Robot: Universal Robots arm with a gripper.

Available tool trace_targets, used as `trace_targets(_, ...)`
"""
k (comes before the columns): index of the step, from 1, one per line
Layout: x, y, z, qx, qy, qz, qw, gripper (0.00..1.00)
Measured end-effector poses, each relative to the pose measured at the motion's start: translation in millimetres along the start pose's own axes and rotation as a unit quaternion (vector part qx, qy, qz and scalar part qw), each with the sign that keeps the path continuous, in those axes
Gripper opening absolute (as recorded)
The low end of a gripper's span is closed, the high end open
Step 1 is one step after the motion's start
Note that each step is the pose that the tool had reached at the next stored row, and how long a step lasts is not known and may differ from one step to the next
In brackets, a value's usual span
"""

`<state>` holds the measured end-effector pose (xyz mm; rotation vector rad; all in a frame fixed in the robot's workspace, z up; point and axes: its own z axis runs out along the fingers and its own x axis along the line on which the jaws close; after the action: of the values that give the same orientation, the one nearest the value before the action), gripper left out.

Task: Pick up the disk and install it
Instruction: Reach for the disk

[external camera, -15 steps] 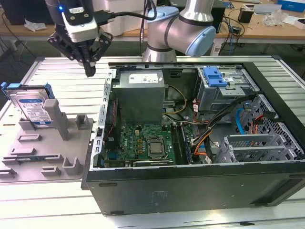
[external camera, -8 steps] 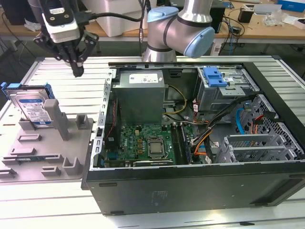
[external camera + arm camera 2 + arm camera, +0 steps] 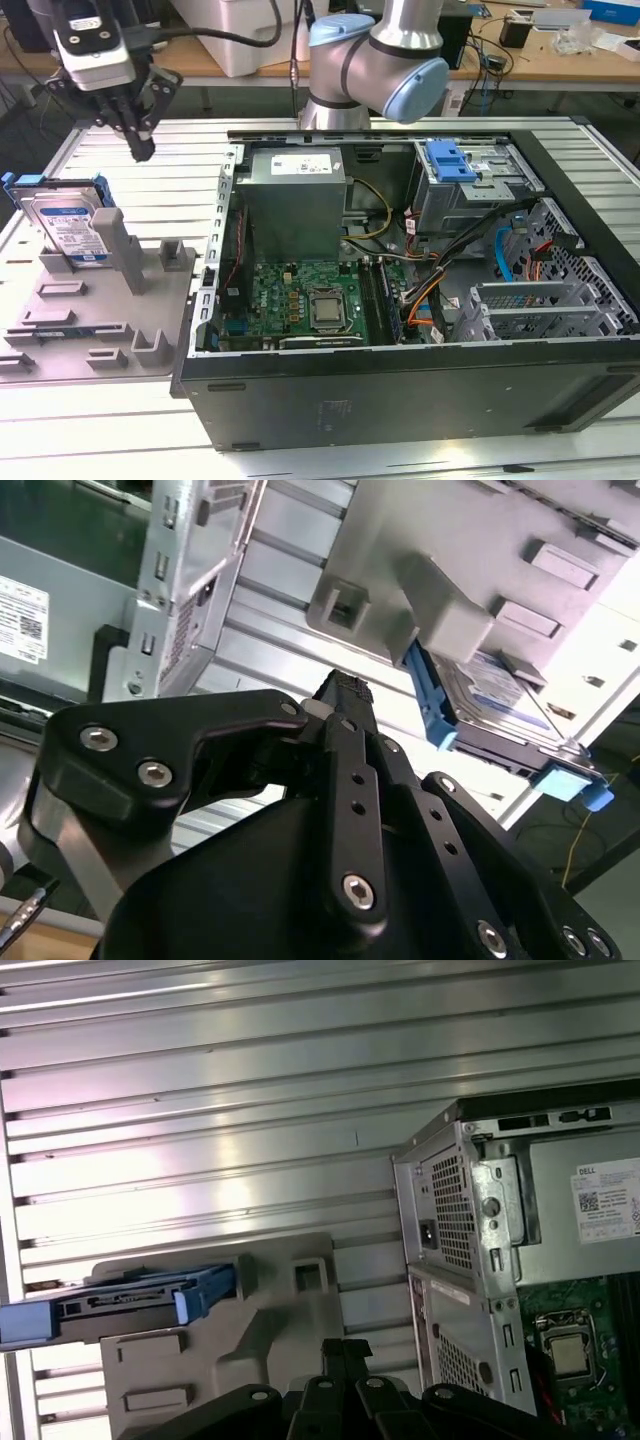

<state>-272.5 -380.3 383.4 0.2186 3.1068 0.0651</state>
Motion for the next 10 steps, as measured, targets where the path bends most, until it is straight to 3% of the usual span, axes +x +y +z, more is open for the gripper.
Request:
trace_targets(5, 17.3, -1.5, 0.0, 0.0000, -0.0001, 0.003, 1.0000, 0.11)
trace_targets(6, 26.3, -2.3, 0.0, 0.0000, -0.0002, 0.004, 1.0000, 0.11)
trace_targets(10, 42.1, -3.9, -0.1, -0.0003, -0.0003, 0.007, 1.0000, 0.11)
